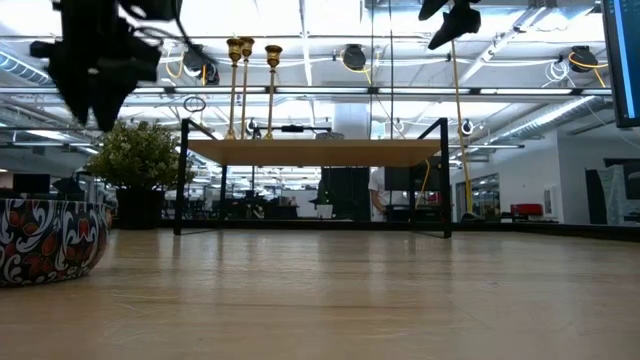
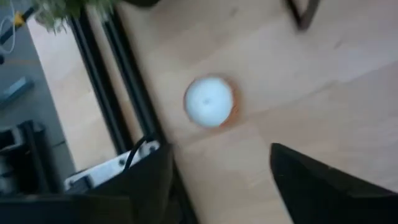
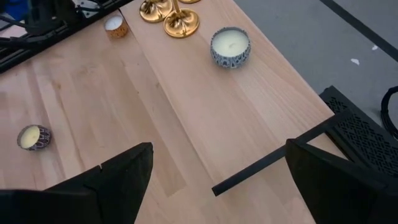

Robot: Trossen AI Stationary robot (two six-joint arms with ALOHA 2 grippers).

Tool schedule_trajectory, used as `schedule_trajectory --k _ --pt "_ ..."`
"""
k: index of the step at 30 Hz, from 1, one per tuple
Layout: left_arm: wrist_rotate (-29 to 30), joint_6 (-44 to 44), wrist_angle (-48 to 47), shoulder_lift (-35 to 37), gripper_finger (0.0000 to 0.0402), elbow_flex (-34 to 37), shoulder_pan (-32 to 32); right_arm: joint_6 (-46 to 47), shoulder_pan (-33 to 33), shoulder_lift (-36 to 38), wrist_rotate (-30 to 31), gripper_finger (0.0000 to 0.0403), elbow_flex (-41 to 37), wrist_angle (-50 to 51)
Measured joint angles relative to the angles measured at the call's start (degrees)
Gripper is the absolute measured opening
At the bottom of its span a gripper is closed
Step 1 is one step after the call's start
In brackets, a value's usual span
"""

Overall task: Pick & Place candle stick holders
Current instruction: Put the orange scented candle on the shelf

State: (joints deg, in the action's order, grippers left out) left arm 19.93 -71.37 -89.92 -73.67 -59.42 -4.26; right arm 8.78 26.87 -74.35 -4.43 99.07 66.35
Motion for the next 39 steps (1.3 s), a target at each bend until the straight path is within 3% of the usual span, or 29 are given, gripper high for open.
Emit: schedule_trajectory --k 5,11,15,24,39 --pt "-3.89 3.30 0.29 -0.04 0.0344 2.78 2.36 0.11 0.00 0.00 -0.07 0.0357 0.00 0.00" --pt "-3.24 3.44 0.40 -0.04 0.0395 2.78 3.07 1.05 0.00 0.00 -0.09 0.0357 0.00 -0.04" --pt "0.17 2.37 0.93 -0.04 0.0396 2.78 3.41 1.05 0.00 0.00 -0.09 0.0357 0.00 -0.07" --pt "0.96 5.05 4.06 -0.04 0.0391 2.80 8.54 1.05 0.00 0.00 -0.11 0.0357 0.00 -0.07" --pt "-3.80 16.37 13.16 -0.03 0.0390 11.64 18.48 1.05 0.00 0.00 -0.13 0.0357 0.00 -0.09"
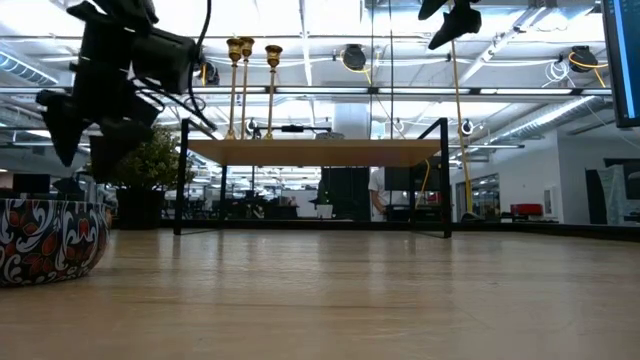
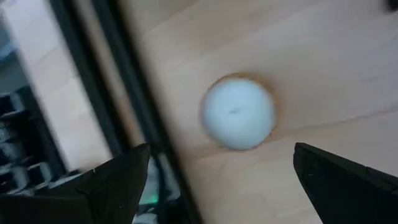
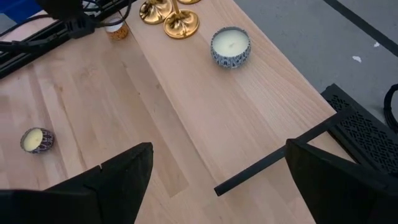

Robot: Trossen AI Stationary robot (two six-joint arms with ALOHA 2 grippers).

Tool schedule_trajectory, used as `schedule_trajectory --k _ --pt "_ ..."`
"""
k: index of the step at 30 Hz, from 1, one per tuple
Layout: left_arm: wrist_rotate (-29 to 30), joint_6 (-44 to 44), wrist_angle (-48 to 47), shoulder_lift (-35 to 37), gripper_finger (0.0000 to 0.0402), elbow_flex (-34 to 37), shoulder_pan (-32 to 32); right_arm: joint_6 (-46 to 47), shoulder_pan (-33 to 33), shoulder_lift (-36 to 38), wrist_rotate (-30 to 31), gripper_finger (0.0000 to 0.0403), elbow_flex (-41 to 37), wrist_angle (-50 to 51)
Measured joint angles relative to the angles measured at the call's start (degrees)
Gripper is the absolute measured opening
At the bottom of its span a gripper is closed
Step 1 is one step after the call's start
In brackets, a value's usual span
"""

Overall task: Pick & Place candle stick holders
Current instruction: Put the orange scented candle on the shelf

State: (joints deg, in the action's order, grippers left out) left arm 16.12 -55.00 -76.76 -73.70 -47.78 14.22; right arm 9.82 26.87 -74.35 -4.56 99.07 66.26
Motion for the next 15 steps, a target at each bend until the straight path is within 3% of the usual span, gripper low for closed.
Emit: schedule_trajectory --k 4,15 --pt "-0.33 4.10 5.28 -0.01 0.0390 0.08 2.60 0.22 0.00 0.00 0.00 0.0357 0.00 0.00" --pt "-4.09 11.54 6.92 -0.01 0.0390 0.10 10.77 1.51 0.01 -0.02 0.00 0.0357 0.00 0.00"
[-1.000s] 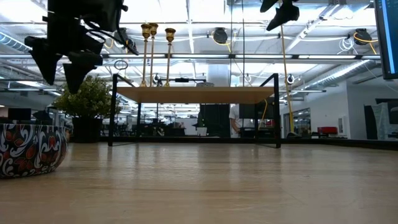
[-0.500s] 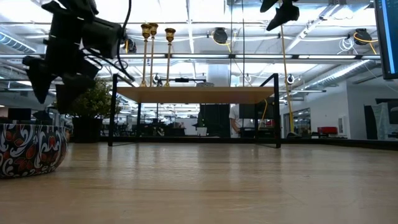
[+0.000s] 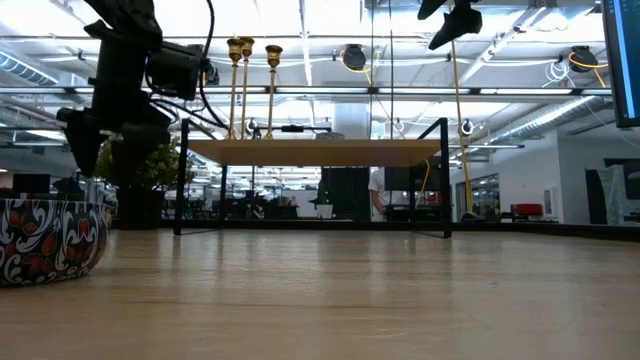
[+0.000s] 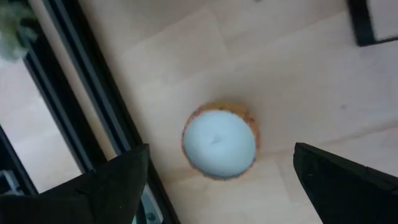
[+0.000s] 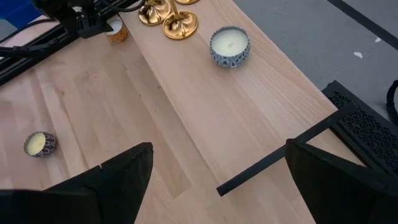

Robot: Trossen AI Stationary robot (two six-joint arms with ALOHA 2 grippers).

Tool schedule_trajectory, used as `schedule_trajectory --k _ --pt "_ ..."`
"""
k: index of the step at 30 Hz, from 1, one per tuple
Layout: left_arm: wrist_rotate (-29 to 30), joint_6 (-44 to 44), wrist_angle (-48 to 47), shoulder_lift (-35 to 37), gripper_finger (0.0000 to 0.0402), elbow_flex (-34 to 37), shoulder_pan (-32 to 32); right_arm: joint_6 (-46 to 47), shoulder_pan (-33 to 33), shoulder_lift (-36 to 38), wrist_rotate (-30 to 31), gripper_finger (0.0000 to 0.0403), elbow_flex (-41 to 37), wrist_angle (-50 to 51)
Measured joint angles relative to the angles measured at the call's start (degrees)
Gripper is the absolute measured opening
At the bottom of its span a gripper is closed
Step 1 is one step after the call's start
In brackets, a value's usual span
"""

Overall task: Pick & Place candle stick holders
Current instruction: Put the orange scented candle on the shelf

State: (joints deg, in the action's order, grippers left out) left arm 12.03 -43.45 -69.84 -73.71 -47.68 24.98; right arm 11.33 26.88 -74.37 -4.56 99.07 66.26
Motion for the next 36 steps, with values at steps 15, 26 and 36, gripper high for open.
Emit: schedule_trajectory --k 15,26,36 --pt "-5.82 -4.64 7.25 0.17 0.0390 7.15 2.70 1.11 -0.01 0.00 0.24 0.0357 0.00 -0.44" --pt "-3.02 -3.31 8.28 0.04 0.0390 7.21 5.20 1.51 -0.01 0.00 0.24 0.0357 0.00 -0.47" --pt "-4.52 -0.11 10.50 0.07 0.0390 9.27 7.44 1.51 0.00 0.00 0.24 0.0357 0.00 -0.53"
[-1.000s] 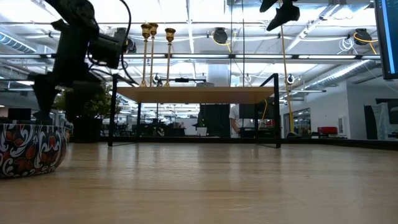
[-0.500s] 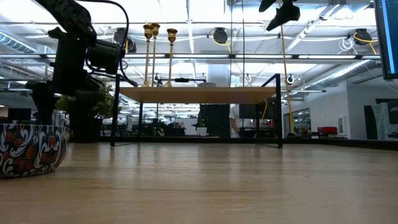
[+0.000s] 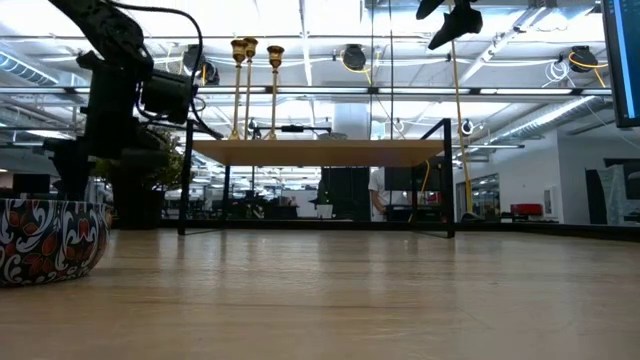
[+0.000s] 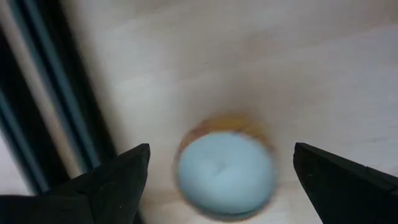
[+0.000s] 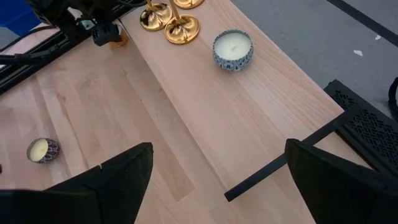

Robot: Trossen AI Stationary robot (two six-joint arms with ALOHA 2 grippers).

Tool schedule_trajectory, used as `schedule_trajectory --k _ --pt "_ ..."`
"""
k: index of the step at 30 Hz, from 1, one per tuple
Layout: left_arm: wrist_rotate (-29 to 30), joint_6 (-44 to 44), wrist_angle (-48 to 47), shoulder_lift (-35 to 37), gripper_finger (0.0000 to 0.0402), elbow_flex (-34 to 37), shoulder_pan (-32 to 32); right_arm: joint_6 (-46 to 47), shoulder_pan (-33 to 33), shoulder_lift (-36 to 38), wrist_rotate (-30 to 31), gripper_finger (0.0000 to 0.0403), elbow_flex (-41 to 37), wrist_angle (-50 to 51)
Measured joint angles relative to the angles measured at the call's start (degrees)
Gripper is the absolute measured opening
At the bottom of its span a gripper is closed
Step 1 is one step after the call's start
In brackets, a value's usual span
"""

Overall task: Pick & Place candle stick holders
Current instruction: Put the orange scented candle on the shelf

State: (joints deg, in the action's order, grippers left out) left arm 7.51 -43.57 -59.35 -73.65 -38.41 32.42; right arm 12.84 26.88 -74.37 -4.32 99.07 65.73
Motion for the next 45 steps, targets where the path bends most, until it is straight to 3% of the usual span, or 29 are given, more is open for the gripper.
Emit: schedule_trajectory --k 26,29,35,45 --pt "-5.20 0.69 5.74 -0.02 0.0388 5.88 1.05 1.07 0.01 0.00 0.00 0.0357 0.00 -2.55" --pt "-5.19 -0.02 5.66 -0.02 0.0368 5.88 1.05 1.07 0.00 0.00 0.00 0.0357 0.00 -2.55" --pt "-4.79 -1.87 5.57 -0.03 0.0289 5.84 1.05 1.07 0.01 0.00 0.00 0.0357 0.00 -2.55" --pt "-6.62 -5.61 3.71 0.02 0.0297 5.81 0.26 0.81 0.01 0.00 0.00 0.0357 0.00 -2.55"
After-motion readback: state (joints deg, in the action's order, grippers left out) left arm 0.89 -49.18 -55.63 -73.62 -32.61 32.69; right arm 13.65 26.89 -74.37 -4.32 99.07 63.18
